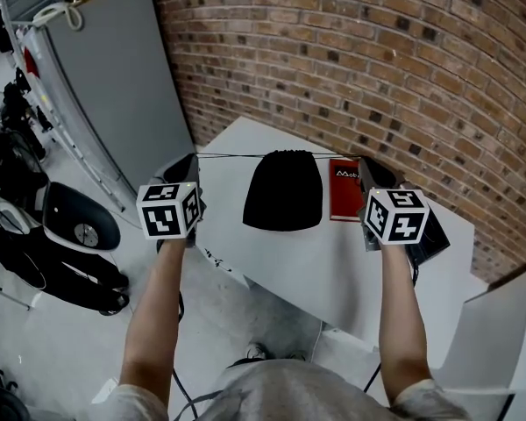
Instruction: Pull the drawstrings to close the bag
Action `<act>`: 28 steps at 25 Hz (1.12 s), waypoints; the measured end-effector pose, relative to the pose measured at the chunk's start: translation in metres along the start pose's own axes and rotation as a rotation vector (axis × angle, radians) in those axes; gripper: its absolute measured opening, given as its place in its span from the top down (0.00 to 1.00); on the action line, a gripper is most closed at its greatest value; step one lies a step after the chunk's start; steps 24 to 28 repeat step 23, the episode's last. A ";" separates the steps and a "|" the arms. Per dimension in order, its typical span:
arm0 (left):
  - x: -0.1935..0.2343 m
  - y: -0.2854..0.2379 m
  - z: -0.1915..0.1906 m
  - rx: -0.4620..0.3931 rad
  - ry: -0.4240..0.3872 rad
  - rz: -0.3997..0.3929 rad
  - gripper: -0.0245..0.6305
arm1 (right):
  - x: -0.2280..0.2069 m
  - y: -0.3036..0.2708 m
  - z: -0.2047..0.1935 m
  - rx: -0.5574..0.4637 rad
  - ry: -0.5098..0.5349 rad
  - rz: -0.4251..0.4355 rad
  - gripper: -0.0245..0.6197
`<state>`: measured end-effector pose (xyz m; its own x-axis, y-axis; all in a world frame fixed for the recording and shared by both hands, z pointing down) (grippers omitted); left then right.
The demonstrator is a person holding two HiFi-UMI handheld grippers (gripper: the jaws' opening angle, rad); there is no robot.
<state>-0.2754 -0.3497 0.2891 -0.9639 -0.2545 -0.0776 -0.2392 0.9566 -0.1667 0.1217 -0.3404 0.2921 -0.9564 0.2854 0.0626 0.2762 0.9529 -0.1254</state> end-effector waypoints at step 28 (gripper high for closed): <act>-0.001 0.001 -0.001 0.015 -0.010 -0.037 0.96 | 0.005 0.015 0.003 -0.010 0.009 -0.045 0.95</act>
Point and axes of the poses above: the fingertips, and each gripper's own axes: y backward along the fingers, x to its left, z out of its top, the point moved 8 cm from there along y, backward along the fingers, and after that the axes turned 1 degree about -z, right-handed, at the moved point
